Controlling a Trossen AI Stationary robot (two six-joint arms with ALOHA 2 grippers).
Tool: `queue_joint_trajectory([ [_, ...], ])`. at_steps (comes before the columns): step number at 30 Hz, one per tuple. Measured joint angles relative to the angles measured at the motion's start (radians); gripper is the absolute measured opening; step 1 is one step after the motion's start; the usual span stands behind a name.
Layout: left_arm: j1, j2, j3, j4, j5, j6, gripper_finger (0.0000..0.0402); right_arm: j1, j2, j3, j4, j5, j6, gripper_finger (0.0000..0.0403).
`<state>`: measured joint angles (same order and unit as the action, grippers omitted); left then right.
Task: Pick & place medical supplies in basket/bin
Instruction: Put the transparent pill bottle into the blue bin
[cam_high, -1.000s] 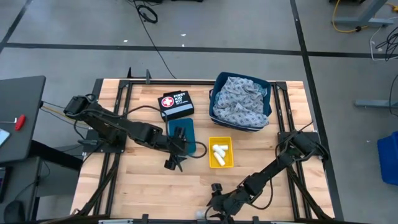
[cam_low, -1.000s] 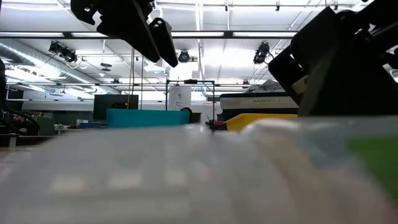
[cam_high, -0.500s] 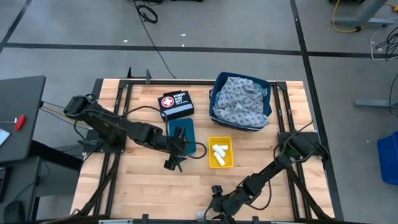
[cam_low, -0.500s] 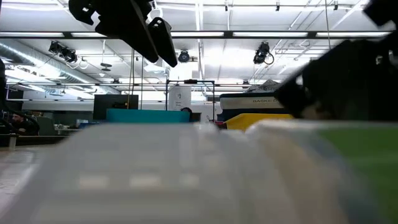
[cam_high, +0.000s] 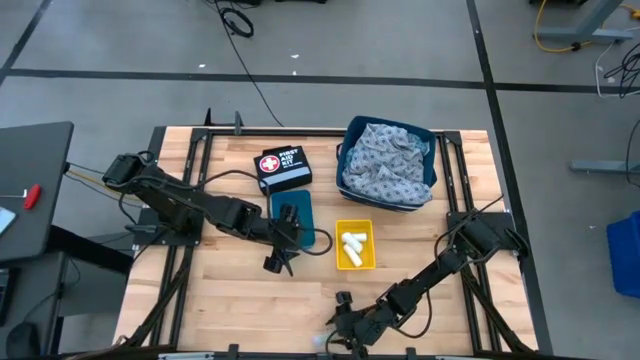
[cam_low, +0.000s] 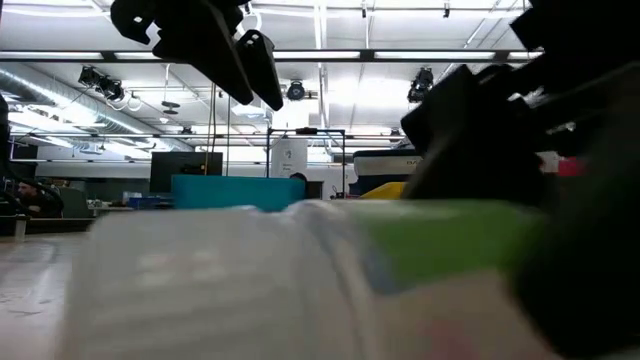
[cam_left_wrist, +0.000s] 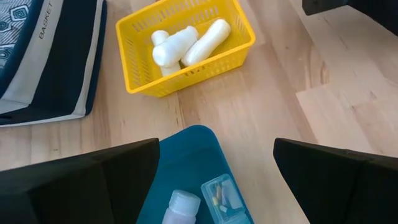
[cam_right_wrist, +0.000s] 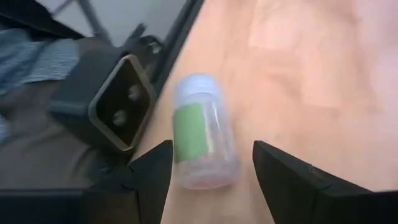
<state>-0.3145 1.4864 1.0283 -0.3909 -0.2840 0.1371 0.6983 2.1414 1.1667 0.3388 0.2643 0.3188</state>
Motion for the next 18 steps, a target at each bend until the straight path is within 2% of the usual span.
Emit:
queue_joint_trajectory([
  [7,0.000,0.000,0.000,-0.002,-0.004,0.000,0.0319,-0.007,-0.002,0.000,-0.002,0.076,-0.048,0.0227],
  [13,0.000,-0.001,0.000,-0.010,-0.004,-0.007,0.0319,-0.033,-0.041,0.000,-0.122,0.023,-0.096,0.0210],
  [18,-0.020,-0.011,0.000,-0.011,-0.004,-0.026,0.0319,-0.063,-0.083,0.000,-0.155,-0.020,-0.133,0.0209],
])
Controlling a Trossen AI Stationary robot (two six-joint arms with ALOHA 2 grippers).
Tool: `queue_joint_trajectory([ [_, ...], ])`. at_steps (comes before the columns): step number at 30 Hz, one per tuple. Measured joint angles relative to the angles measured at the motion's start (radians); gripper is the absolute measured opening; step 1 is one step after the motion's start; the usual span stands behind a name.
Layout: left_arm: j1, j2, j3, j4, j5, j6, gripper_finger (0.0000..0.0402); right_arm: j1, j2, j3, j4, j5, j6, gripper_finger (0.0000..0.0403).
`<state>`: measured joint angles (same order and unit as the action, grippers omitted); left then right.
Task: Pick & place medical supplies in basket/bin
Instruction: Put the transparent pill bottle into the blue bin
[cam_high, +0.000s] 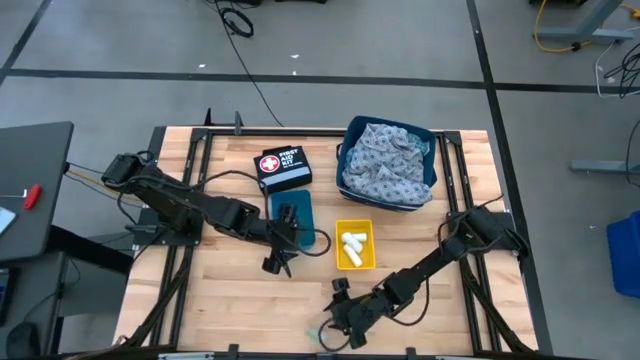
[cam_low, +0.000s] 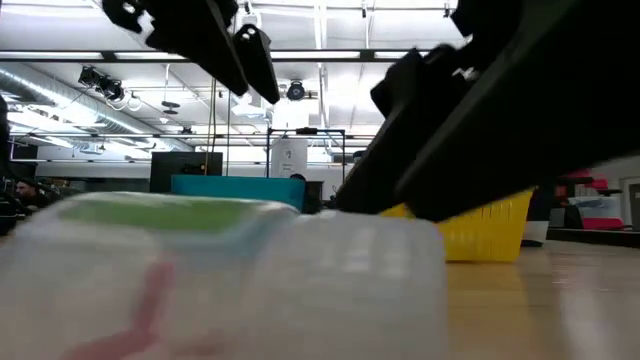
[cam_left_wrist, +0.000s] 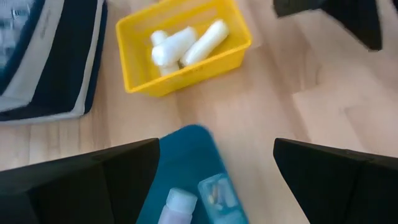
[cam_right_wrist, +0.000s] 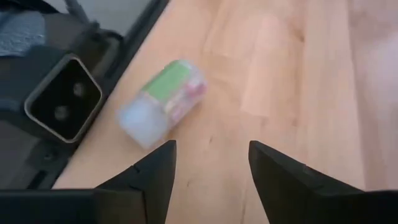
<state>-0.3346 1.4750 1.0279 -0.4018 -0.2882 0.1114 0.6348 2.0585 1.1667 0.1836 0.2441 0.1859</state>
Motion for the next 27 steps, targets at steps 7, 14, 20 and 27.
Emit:
queue_joint_trajectory([
  [7,-0.092,-0.001,0.000,-0.005,-0.005,-0.046,0.0319,-0.005,-0.035,0.000,0.029,-0.150,0.032,0.0202],
  [14,-0.139,-0.001,0.000,-0.008,-0.064,-0.086,0.0319,-0.007,-0.027,0.001,0.079,-0.134,0.043,0.0201],
  [20,-0.152,-0.001,0.000,-0.007,-0.078,-0.101,0.0319,-0.018,0.000,0.002,0.074,-0.126,0.034,0.0201],
  [27,-0.150,-0.001,0.000,-0.006,-0.079,-0.097,0.0319,-0.029,0.015,0.000,0.097,-0.151,0.014,0.0201],
])
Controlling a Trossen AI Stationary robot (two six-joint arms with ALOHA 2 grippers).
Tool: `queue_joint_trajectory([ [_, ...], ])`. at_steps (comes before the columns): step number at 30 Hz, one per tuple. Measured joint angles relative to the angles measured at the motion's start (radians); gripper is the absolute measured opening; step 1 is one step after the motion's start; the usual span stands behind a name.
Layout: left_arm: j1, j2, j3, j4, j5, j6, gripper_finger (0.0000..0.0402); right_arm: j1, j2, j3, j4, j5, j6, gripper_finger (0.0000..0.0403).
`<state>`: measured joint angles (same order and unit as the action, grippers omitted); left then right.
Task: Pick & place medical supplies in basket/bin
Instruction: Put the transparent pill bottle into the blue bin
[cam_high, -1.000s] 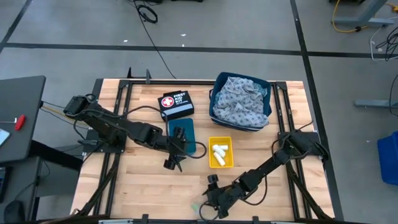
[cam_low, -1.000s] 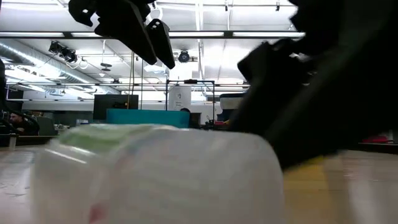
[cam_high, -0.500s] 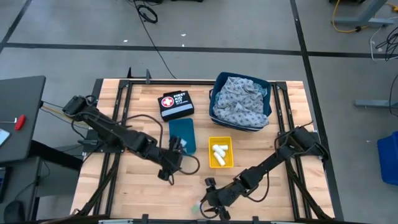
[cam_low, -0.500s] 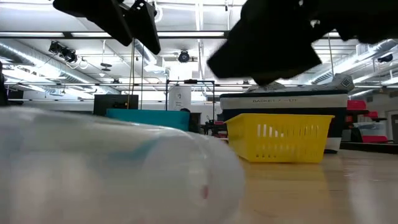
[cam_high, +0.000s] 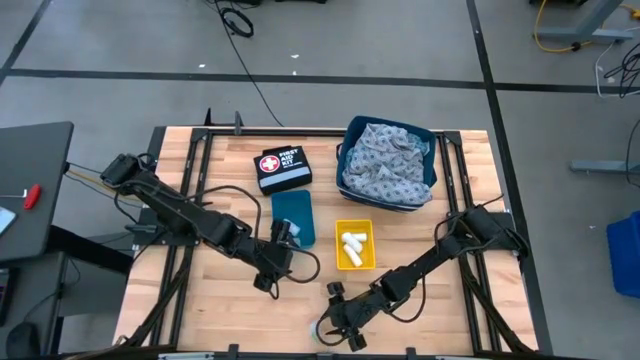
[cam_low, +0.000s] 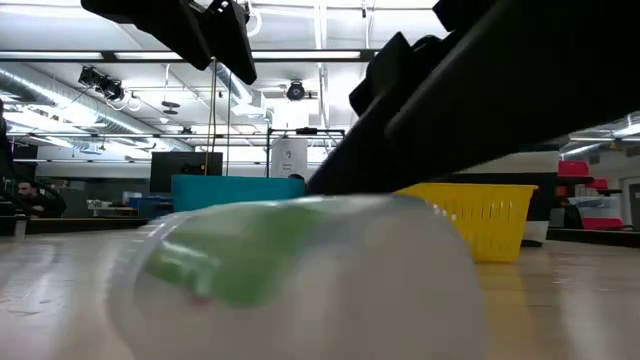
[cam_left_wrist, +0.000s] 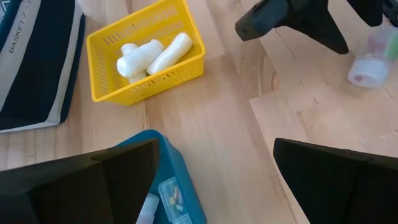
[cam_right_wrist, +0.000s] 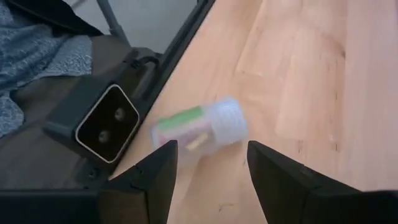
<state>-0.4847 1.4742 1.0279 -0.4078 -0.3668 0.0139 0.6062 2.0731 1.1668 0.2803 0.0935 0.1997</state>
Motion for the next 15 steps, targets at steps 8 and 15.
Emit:
queue_joint_trajectory([
  [8,-0.001,0.000,0.000,-0.001,0.003,-0.011,0.0319,0.009,-0.005,0.018,0.035,-0.054,0.029,0.0201],
  [15,-0.001,0.000,0.000,0.000,0.008,-0.018,0.0319,0.007,-0.005,0.031,-0.061,-0.007,0.030,0.0207],
])
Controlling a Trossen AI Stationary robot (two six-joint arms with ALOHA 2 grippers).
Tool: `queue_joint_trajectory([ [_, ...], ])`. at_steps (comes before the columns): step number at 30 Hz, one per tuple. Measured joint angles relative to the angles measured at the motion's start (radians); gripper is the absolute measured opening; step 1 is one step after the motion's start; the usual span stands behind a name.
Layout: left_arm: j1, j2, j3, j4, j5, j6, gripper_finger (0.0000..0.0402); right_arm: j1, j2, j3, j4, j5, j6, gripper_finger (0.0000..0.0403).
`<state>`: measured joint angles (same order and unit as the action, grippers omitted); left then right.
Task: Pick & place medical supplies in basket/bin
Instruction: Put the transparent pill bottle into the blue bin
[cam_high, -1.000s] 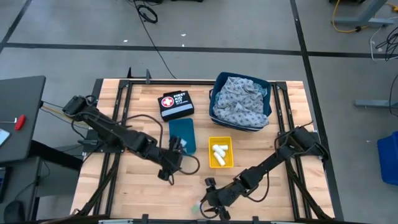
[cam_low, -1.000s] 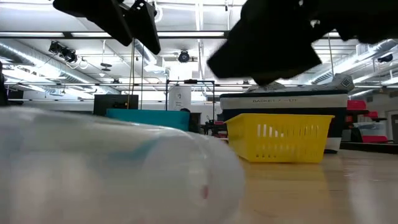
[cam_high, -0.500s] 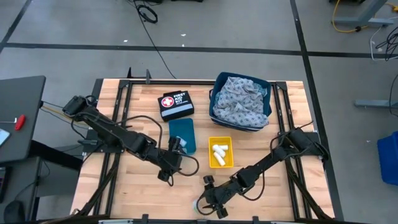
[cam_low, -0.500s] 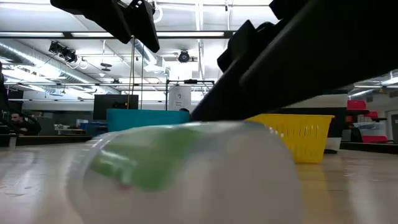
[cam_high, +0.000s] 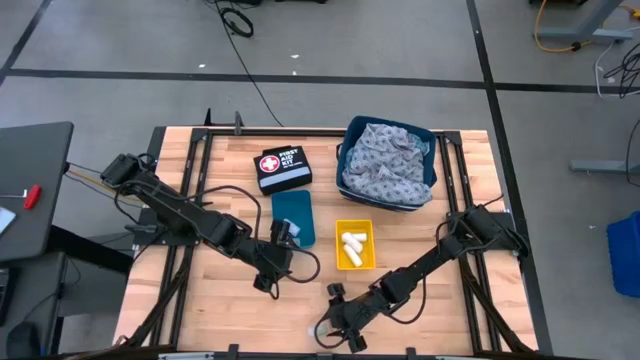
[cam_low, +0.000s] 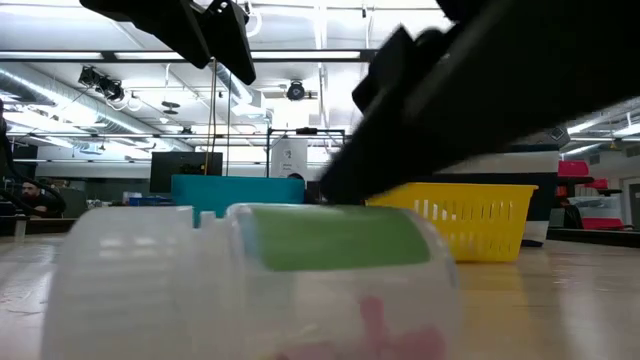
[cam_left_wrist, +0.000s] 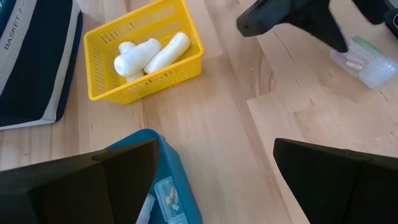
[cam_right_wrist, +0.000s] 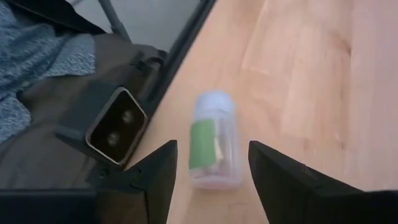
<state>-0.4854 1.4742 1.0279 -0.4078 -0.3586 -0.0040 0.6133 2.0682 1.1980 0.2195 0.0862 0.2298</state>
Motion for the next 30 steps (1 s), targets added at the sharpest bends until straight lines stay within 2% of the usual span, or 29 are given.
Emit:
queue_joint_trajectory([
  [10,0.000,0.000,0.000,0.000,0.000,0.000,0.0319,-0.011,0.000,0.000,-0.046,-0.009,-0.038,0.0285],
  [24,0.000,0.000,0.000,0.000,0.001,0.000,0.0319,-0.055,0.000,0.001,0.006,-0.066,-0.262,0.0288],
  [30,0.000,0.000,0.000,0.000,0.007,0.000,0.0319,-0.068,0.006,0.002,-0.001,-0.111,-0.290,0.0288],
])
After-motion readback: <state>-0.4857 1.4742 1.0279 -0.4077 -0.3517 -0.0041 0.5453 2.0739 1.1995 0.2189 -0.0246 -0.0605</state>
